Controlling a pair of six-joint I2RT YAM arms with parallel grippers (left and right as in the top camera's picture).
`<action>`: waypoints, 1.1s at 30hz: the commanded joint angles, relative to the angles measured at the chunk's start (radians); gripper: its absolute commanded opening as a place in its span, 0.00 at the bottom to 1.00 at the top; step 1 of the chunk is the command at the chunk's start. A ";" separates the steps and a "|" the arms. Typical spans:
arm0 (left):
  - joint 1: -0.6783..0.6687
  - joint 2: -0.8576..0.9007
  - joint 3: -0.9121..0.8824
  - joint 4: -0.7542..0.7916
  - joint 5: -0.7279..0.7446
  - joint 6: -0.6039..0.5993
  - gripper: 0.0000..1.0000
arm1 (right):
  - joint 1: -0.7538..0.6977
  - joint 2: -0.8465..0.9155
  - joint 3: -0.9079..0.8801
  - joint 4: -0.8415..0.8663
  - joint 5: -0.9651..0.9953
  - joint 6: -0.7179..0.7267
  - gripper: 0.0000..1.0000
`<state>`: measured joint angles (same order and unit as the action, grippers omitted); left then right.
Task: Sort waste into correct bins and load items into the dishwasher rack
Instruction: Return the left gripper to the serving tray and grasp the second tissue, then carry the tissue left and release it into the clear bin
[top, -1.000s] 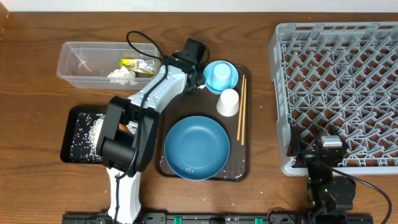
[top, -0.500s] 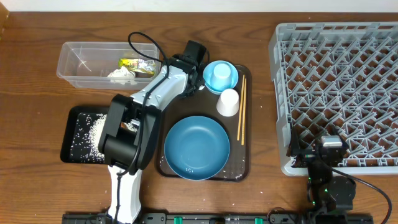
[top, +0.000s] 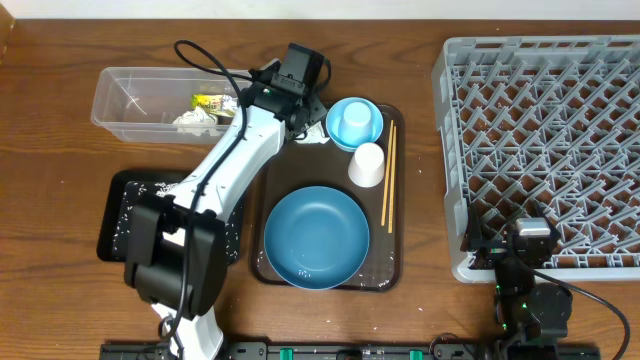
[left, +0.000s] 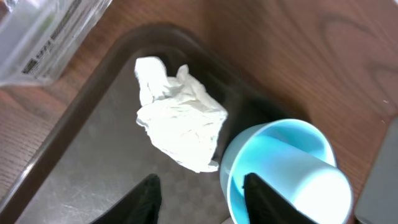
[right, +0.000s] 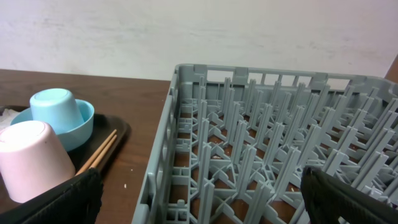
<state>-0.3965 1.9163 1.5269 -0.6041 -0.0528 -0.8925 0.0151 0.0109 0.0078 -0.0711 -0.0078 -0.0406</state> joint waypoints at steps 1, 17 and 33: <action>0.000 0.064 0.002 0.003 -0.011 -0.004 0.47 | -0.008 -0.003 -0.002 -0.003 -0.004 0.002 0.99; 0.000 0.207 0.002 0.099 -0.012 -0.004 0.57 | -0.008 -0.003 -0.002 -0.003 -0.004 0.002 0.99; 0.000 0.269 0.002 0.100 -0.011 -0.011 0.20 | -0.008 -0.003 -0.002 -0.003 -0.004 0.002 0.99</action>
<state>-0.3965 2.1574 1.5276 -0.4934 -0.0559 -0.9020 0.0151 0.0109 0.0078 -0.0711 -0.0078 -0.0406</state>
